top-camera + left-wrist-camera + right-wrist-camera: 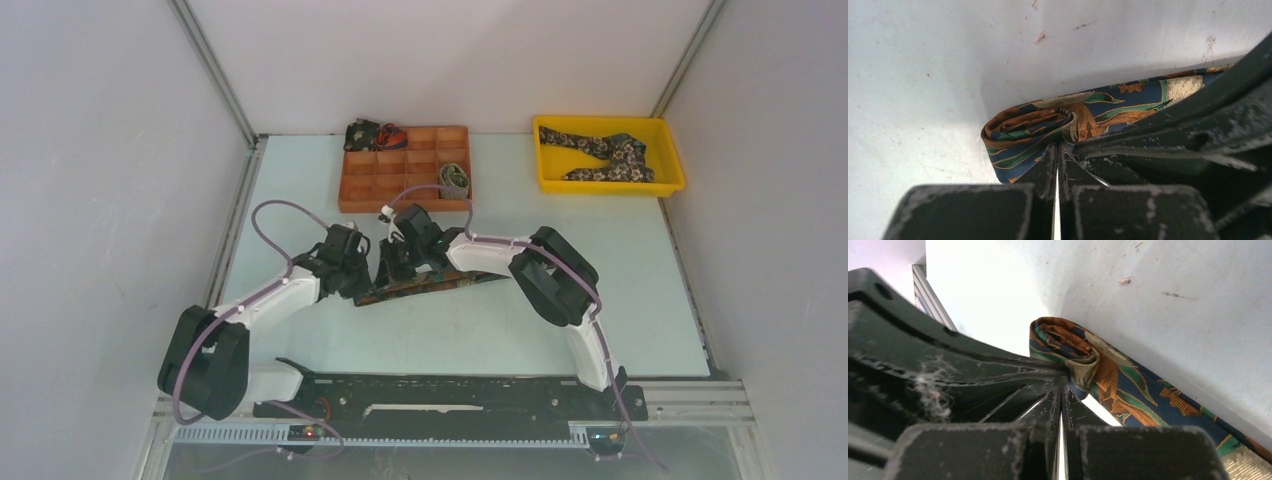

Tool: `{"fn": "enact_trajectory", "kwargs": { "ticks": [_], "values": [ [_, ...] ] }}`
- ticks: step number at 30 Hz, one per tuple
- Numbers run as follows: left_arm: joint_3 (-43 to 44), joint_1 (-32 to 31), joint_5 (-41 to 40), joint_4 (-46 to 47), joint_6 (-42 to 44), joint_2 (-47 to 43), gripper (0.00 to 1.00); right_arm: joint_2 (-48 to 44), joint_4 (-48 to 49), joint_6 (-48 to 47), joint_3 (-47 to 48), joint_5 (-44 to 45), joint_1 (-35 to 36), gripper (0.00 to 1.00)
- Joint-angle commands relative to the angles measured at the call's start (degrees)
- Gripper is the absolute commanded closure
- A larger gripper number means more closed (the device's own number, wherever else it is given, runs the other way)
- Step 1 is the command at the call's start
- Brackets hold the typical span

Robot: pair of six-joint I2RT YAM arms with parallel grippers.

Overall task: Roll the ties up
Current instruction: Roll the tie at the center of the board.

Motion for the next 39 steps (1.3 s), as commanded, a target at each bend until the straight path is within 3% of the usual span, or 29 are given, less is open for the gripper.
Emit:
{"fn": "enact_trajectory", "kwargs": {
  "ticks": [1,8,13,17,22,31,34,39],
  "values": [
    [-0.92,1.03,1.58,1.34,0.34,-2.27,1.00,1.97,-1.22,-1.20,3.65,0.10,0.50,0.98],
    [-1.22,1.62,2.82,1.35,0.97,-4.09,0.98,3.79,-1.10,-1.17,3.99,0.20,0.51,0.98],
    [-1.21,1.87,1.80,0.24,1.69,-7.00,0.67,4.71,-1.10,-1.16,3.85,0.44,0.43,0.98],
    [-2.24,2.91,-1.36,-1.25,1.96,-10.56,0.57,4.91,-1.10,-1.16,3.59,0.56,0.20,0.98],
    [-5.71,6.70,-3.67,-0.95,1.69,-14.95,0.51,5.12,-1.19,-1.16,3.65,0.41,-0.02,0.99],
    [-16.53,14.16,5.36,8.85,-0.10,-24.22,0.46,5.39,-1.64,-1.36,3.74,0.10,-0.32,0.99],
    [-19.41,16.10,8.22,12.42,-2.24,-25.60,0.40,5.63,-1.71,-1.34,3.95,-0.01,-0.38,0.99],
    [-22.73,18.77,13.26,18.19,-4.52,-25.08,0.40,5.86,-2.65,-1.69,4.59,-0.05,-0.47,0.99]
  ]
}}
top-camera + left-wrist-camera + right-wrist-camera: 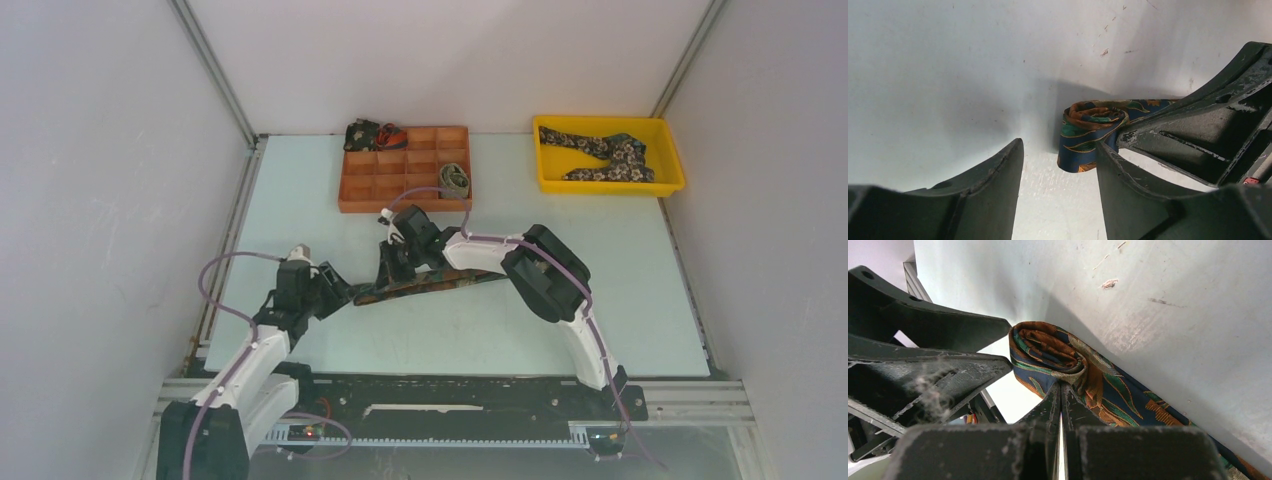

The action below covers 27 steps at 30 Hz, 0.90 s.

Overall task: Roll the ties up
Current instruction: Roll the tie at the center of the board.

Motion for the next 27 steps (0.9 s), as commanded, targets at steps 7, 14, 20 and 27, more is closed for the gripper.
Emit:
{"fn": "enact_trajectory", "kwargs": {
  "ticks": [7,14,20,27],
  "values": [
    [-5.00,4.78,12.81,17.77,-4.88,4.50,0.42,2.50,-2.08,-1.69,2.84,1.37,-0.32,0.99],
    [-6.45,5.68,13.96,21.32,-5.39,7.18,0.47,3.27,-2.65,-1.54,3.96,1.16,-0.49,0.99],
    [-7.28,5.91,15.23,24.90,-6.39,10.15,0.54,3.82,-3.67,-1.62,5.37,1.05,-0.77,0.99],
    [-6.78,5.91,15.89,27.78,-7.34,13.37,0.63,5.02,-6.39,-2.22,8.93,0.73,-1.12,0.99]
  ]
}}
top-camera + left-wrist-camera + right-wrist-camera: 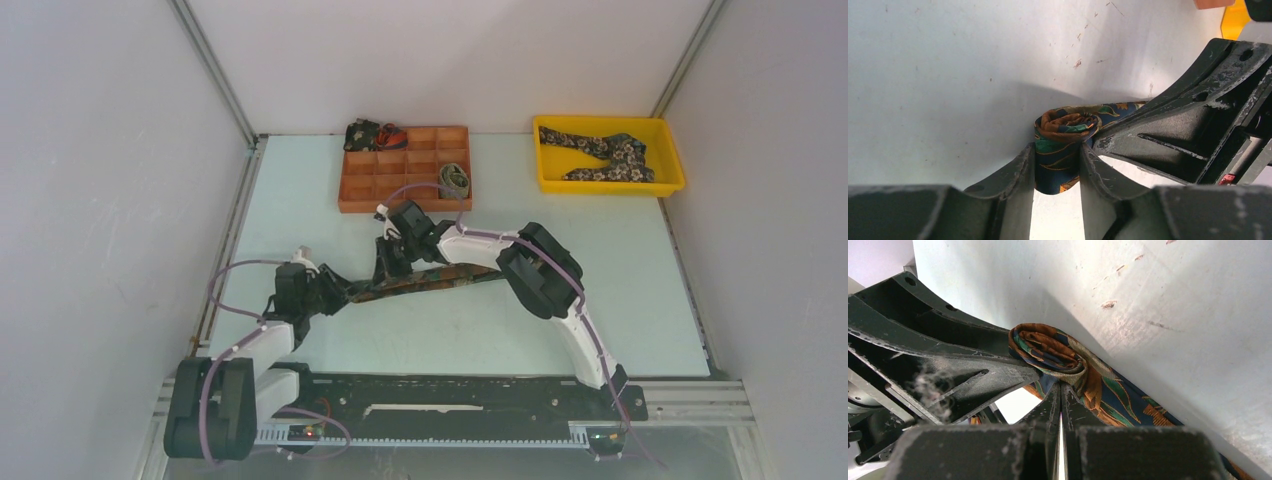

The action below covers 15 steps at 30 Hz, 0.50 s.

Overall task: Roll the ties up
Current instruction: Roll the tie at the center of the board.

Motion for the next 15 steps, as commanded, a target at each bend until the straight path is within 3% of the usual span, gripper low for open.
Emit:
{"fn": "enact_trajectory", "kwargs": {
  "ticks": [1,6,15],
  "values": [
    [0.34,0.40,2.07,4.18,-1.00,2.10,0.66,2.15,-2.23,-2.00,3.47,1.74,-0.37,0.99],
    [0.92,0.40,1.62,4.03,-1.13,2.92,0.85,1.81,-3.51,-2.37,4.71,1.70,-0.60,0.99],
    [4.91,0.31,-1.66,-5.05,1.57,0.01,1.00,-0.43,-4.28,-3.10,5.58,1.98,-0.61,0.97]
  ]
}}
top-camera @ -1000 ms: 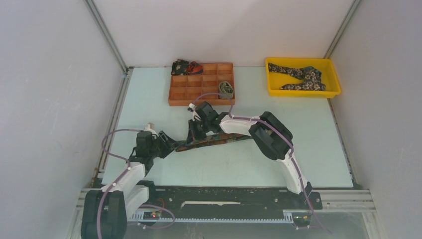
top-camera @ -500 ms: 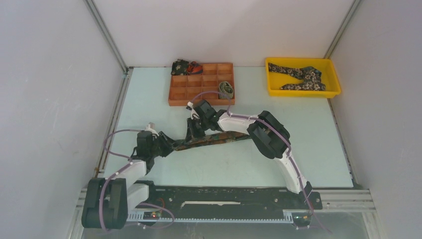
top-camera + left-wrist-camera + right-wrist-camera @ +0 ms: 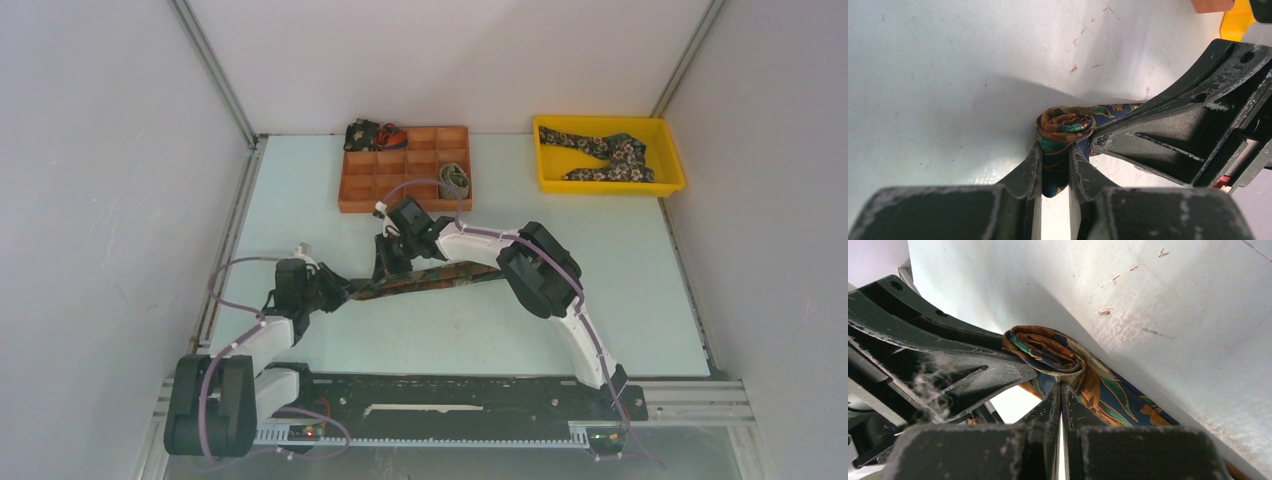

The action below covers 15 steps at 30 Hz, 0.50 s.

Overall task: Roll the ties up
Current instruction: Roll the tie at the center of the board.

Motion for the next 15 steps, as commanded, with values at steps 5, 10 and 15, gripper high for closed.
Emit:
{"fn": "enact_trajectory", "kwargs": {
  "ticks": [5,10,15],
  "values": [
    [5.23,-0.51,-5.06,-9.52,3.41,-3.01,1.00,-0.73,-0.11,-1.25,2.24,1.61,0.06,0.96],
    [7.24,-2.29,-7.14,-12.90,3.76,-3.62,1.00,0.47,1.11,-0.56,2.37,1.14,0.54,0.96],
    [9.74,-4.33,-9.99,-16.71,4.65,-4.13,1.00,1.19,1.36,-0.29,3.06,0.93,0.74,0.97]
  ]
}}
